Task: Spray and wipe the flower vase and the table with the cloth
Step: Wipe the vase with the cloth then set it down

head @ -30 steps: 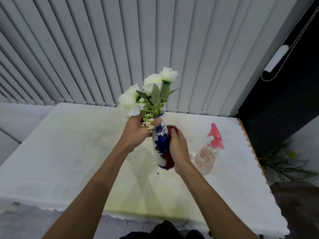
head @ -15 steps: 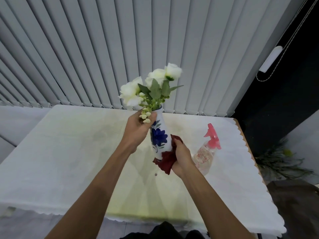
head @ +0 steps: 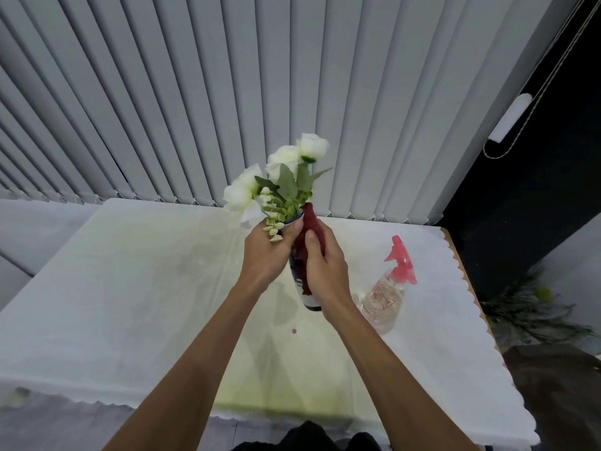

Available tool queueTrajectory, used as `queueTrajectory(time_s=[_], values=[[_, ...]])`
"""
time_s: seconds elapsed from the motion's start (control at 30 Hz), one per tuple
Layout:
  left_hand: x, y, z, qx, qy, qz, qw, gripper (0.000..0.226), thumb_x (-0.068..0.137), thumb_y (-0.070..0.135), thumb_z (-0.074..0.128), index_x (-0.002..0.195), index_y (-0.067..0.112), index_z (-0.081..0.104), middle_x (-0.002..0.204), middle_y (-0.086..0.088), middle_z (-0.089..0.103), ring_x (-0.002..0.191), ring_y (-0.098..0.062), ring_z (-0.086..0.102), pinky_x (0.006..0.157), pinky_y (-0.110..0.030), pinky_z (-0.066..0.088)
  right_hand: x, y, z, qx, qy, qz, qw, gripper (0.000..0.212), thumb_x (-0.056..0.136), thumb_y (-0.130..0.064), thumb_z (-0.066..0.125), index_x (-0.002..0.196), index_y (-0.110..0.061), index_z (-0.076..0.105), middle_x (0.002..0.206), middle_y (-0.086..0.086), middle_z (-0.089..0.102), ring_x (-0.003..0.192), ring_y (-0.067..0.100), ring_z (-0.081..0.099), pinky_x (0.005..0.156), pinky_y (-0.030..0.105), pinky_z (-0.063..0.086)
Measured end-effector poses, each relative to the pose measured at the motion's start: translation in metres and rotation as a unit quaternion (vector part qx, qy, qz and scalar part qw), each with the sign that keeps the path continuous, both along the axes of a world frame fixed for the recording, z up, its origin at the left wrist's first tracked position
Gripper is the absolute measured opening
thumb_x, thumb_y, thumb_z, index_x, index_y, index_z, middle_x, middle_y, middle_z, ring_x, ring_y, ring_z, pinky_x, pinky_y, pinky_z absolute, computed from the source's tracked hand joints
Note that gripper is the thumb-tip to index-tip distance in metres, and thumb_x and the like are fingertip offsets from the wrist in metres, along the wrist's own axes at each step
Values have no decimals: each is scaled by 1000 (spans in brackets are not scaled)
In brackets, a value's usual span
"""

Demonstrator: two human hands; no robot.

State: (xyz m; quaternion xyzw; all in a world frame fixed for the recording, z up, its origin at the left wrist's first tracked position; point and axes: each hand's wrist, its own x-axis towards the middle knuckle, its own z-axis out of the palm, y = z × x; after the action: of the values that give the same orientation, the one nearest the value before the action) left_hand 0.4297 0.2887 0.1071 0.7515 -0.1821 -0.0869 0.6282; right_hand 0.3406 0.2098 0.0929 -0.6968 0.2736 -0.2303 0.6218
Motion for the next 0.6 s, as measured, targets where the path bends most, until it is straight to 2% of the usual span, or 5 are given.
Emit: queueTrajectory(time_s=[0.17, 0.33, 0.43, 0.53, 0.6], values=[[13, 7, 11, -34, 39, -24, 998, 53, 75, 52, 73, 114, 17, 72, 108, -5, 77, 104, -27, 71, 91, -55, 57, -21, -20, -26, 69, 124, -23, 990, 31, 107, -43, 41, 129, -44, 62, 115, -4, 75, 87, 29, 76, 55, 35, 57], [3, 2, 7, 24, -36, -58, 997, 28, 81, 54, 69, 103, 39, 74, 98, 13, 78, 95, -8, 72, 88, -47, 60, 1, -14, -1, -3, 7, 38, 999, 41, 104, -46, 43, 144, -48, 52, 138, -21, 66, 122, 0, 64, 94, 18, 52], [8, 4, 11, 6, -23, -79, 997, 24, 81, 49, 73, 103, 40, 74, 103, 9, 78, 101, -13, 73, 90, -49, 59, -1, -15, -8, -16, 19, 34, 999, 38, 104, -53, 40, 140, -52, 53, 129, -29, 67, 116, -8, 63, 91, 13, 51], [21, 9, 13, -25, 13, -102, 994, 42, 81, 45, 75, 117, 22, 72, 112, 0, 77, 107, -21, 72, 93, -49, 58, -17, -23, -31, 114, 68, 0, 991, 24, 108, -50, 42, 110, -48, 65, 118, -10, 73, 94, 2, 74, 74, 21, 58], [24, 11, 12, -44, 39, -102, 993, 36, 86, 39, 73, 116, 19, 71, 110, 2, 78, 106, -20, 72, 88, -41, 60, -21, -22, -40, 258, 69, -22, 963, 24, 110, -41, 46, 107, -39, 70, 121, 9, 76, 95, 24, 78, 82, 42, 64]])
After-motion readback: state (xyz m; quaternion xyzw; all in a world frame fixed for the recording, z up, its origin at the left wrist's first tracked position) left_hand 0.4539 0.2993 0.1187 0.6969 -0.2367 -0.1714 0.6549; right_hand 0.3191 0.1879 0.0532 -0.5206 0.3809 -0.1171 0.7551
